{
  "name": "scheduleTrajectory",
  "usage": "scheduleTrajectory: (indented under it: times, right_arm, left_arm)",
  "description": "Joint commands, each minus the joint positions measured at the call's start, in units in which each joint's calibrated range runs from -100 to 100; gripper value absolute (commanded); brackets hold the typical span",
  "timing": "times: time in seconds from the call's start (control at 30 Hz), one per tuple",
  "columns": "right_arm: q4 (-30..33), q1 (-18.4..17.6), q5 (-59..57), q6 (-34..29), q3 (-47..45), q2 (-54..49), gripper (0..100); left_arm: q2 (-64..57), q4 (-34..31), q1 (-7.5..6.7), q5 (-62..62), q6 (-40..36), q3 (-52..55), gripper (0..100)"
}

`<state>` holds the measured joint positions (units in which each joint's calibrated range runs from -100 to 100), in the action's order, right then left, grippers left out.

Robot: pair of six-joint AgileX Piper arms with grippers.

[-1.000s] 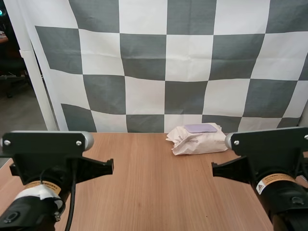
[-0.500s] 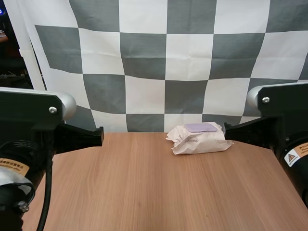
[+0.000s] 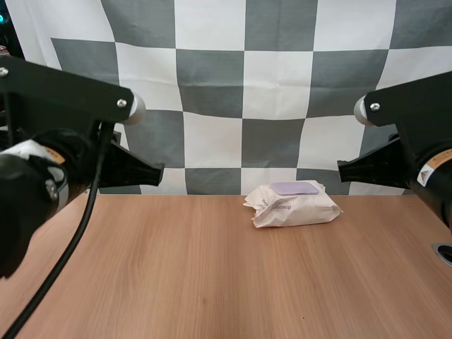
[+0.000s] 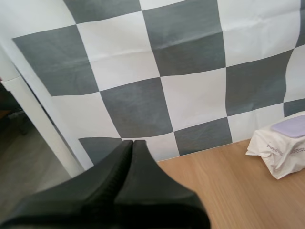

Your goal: Open the wet wipes lid

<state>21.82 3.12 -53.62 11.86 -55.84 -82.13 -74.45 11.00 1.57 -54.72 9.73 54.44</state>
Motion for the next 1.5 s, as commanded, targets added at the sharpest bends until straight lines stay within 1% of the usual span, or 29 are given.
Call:
scheduleTrajectory:
  times: [0.0, 0.1, 0.17, 0.23, 0.3, 0.33, 0.37, 0.43, 0.5, 0.6, 0.63, 0.67, 0.7, 0.77, 0.9, 0.93, 0.97, 1.0, 1.03, 1.07, 1.1, 1.13, 1.2, 1.3, 1.4, 1.47]
  right_arm:
    - [-0.1, 0.0, -3.1, 1.2, 4.3, 6.8, 0]
    - [0.4, 0.0, -4.9, 4.3, 7.2, 10.2, 0]
    - [1.4, 0.0, -6.4, 5.3, 8.6, 12.1, 0]
    - [4.0, 0.0, -6.5, 5.3, 9.3, 14.0, 0]
    - [6.1, 0.0, -6.5, 5.3, 10.0, 15.9, 0]
    - [6.9, 0.0, -6.5, 5.3, 10.1, 17.0, 0]
    - [7.6, 0.0, -6.3, 5.3, 10.3, 18.0, 0]
    - [9.2, 0.0, -4.2, 5.3, 10.3, 20.0, 0]
    - [10.9, 0.0, -1.8, 5.2, 10.3, 22.0, 0]
    - [16.3, 0.0, 1.7, 5.2, 10.3, 25.4, 0]
    - [18.6, 0.0, 1.7, 5.4, 10.3, 26.2, 0]
    - [20.7, 0.0, 2.0, 5.5, 10.3, 27.2, 0]
    - [22.1, 0.0, 1.6, 5.4, 10.3, 27.9, 0]
    - [22.2, 0.0, -1.3, 5.0, 10.3, 28.3, 0]
    - [21.8, 0.0, -2.5, 4.8, 10.3, 28.5, 0]
    - [21.8, 0.0, -3.1, 4.7, 10.3, 28.5, 0]
    - [21.8, 0.0, -3.4, 4.1, 10.3, 28.5, 13]
    - [21.8, 0.0, -3.4, 3.9, 10.3, 28.5, 31]
    - [21.7, 0.0, -3.6, 3.9, 10.3, 28.5, 49]
    - [21.6, 0.0, -3.8, 3.9, 10.3, 28.5, 75]
    - [21.6, 0.0, -4.7, 3.9, 10.3, 28.5, 98]
    - [21.6, 0.0, -5.5, 3.9, 10.3, 28.5, 100]
    - [21.7, 0.0, -6.5, 3.9, 10.3, 28.5, 100]
    - [21.7, 0.0, -6.5, 3.9, 10.3, 28.5, 100]
    - [21.6, 0.0, -5.7, 3.9, 10.3, 28.5, 100]
    - [21.4, 0.0, -4.7, 3.9, 10.3, 28.5, 100]
  left_arm:
    - [20.5, 14.3, 0.01, -3.1, 16.5, -4.2, 0]
    - [26.3, 26.0, 0.01, -6.0, 27.6, -5.6, 0]
    - [30.0, 32.5, 0.01, -7.2, 34.0, -5.6, 0]
    - [34.4, 37.7, 0.01, -8.5, 40.2, -5.6, 0]
    - [38.4, 40.7, -0.08, -8.9, 44.4, -5.6, 0]
    - [41.0, 42.4, -0.17, -9.3, 47.8, -5.6, 5]
    - [42.6, 43.4, -0.33, -9.5, 49.6, -5.6, 9]
    - [46.3, 44.7, -0.78, -9.7, 53.0, -5.6, 26]
    - [49.4, 44.8, -1.74, -9.9, 54.8, -5.8, 45]
    - [52.6, 45.7, -3.66, -10.0, 58.0, -5.8, 84]
    - [53.5, 46.1, -4.47, -10.0, 59.0, -5.8, 94]
    - [54.2, 46.6, -5.33, -10.0, 59.6, -5.8, 99]
    - [54.7, 47.1, -6.20, -10.0, 60.0, -5.8, 100]
    - [55.3, 48.3, -7.95, -9.3, 61.7, -5.8, 100]
    - [55.4, 50.4, -11.26, -5.8, 63.9, -5.8, 100]
    - [55.4, 50.7, -12.28, -4.0, 64.3, -5.8, 100]
    - [55.4, 50.7, -13.12, -1.4, 64.6, -5.8, 100]
    - [55.5, 50.7, -13.59, 0.3, 64.6, -5.8, 100]
    - [55.8, 50.7, -14.41, 3.6, 64.6, -5.8, 100]
    - [56.2, 50.7, -14.99, 6.2, 64.7, -5.8, 100]
    - [56.8, 50.7, -15.40, 7.9, 64.8, -5.8, 100]
    - [57.6, 50.7, -15.87, 9.9, 64.9, -5.8, 100]
    - [59.3, 50.7, -16.60, 12.6, 65.0, -5.8, 100]
    - [62.7, 51.0, -17.21, 18.4, 65.3, -6.1, 100]
    - [65.8, 51.5, -17.52, 23.1, 65.3, -6.9, 100]
    - [68.1, 53.5, -17.52, 23.5, 65.3, -8.0, 100]
